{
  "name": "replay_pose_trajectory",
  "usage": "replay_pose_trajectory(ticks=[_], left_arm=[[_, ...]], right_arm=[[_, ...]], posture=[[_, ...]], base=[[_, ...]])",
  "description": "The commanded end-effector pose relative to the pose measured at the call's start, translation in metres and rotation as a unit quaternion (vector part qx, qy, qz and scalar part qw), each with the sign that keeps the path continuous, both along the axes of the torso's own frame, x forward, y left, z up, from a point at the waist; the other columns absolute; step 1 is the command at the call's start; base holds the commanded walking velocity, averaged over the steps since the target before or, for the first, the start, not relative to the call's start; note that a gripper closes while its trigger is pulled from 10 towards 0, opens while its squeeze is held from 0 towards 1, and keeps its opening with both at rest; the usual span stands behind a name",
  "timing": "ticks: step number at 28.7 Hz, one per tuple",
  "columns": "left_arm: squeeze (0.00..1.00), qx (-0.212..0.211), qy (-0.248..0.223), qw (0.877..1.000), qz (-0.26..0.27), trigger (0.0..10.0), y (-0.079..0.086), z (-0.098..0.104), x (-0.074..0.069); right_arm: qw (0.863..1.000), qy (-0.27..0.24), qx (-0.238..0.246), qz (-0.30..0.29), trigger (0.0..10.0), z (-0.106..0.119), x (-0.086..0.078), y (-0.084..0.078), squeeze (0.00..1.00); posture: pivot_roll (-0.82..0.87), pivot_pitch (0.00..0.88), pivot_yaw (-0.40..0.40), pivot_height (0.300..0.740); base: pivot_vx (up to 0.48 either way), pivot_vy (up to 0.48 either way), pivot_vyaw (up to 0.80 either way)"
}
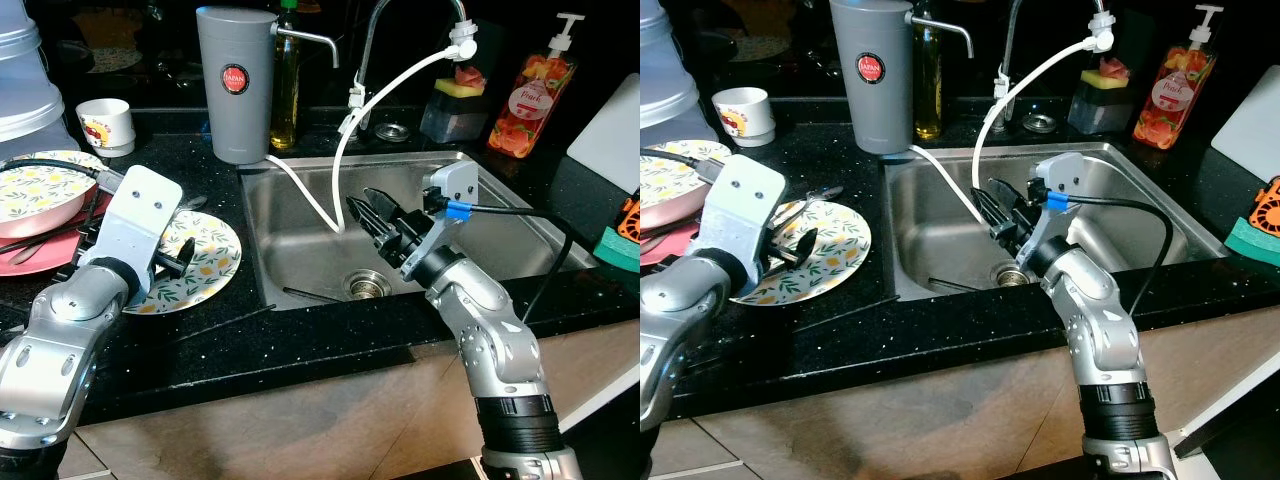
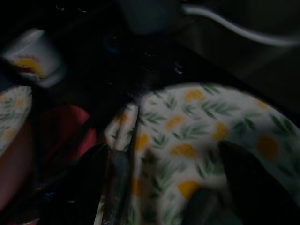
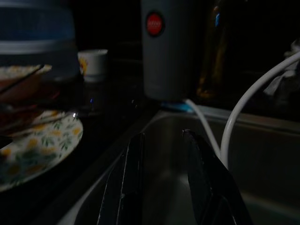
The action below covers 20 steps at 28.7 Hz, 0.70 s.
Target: Kitchen organization
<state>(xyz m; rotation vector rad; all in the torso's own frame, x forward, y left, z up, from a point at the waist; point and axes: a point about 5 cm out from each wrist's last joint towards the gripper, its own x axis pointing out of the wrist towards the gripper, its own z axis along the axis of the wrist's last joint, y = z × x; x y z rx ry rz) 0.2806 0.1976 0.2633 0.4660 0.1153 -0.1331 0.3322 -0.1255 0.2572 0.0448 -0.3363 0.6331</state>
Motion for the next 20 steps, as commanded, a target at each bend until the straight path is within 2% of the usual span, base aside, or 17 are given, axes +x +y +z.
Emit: replay_pose_trajectory(ticks=[1,3,5,10,17,20], left_arm=[[0.0,0.008,0.019,1.0,-0.011,10.0,-0.001,-0.001,-0.003],[0.0,0.04,0.053,0.998,-0.015,10.0,0.002,0.001,-0.007],[0.0,0.038,0.065,0.997,-0.018,10.0,0.002,0.003,-0.009],[0.0,0.027,0.101,0.995,-0.004,10.0,0.007,0.014,-0.014],[0.0,0.0,0.125,0.992,-0.01,10.0,0.006,0.011,-0.015],[0.0,-0.018,0.145,0.989,0.008,10.0,0.008,0.01,-0.014]], right_arm=[[1.0,0.004,-0.004,0.005,10.0,-0.001,-0.003,-0.002,0.0],[1.0,0.007,-0.011,0.013,10.0,-0.001,-0.004,-0.002,0.0],[1.0,0.008,-0.015,0.017,10.0,0.0,-0.005,-0.003,0.0],[0.999,0.012,-0.026,0.034,10.0,0.003,-0.005,-0.003,0.0],[0.998,0.013,-0.038,0.046,10.0,0.004,-0.005,-0.003,0.0],[0.997,0.014,-0.047,0.058,10.0,0.005,-0.006,-0.002,0.0]], posture=[[-0.01,0.118,-0.064,0.74],[-0.01,0.116,-0.065,0.74],[-0.01,0.115,-0.066,0.74],[0.0,0.108,-0.07,0.74],[-0.01,0.102,-0.07,0.74],[-0.01,0.1,-0.069,0.74]], base=[[0.0,0.0,0.0],[0.0,0.0,0.0],[0.0,0.0,0.0],[0.0,0.0,0.0],[0.0,0.0,0.0],[0.0,0.0,0.0]])
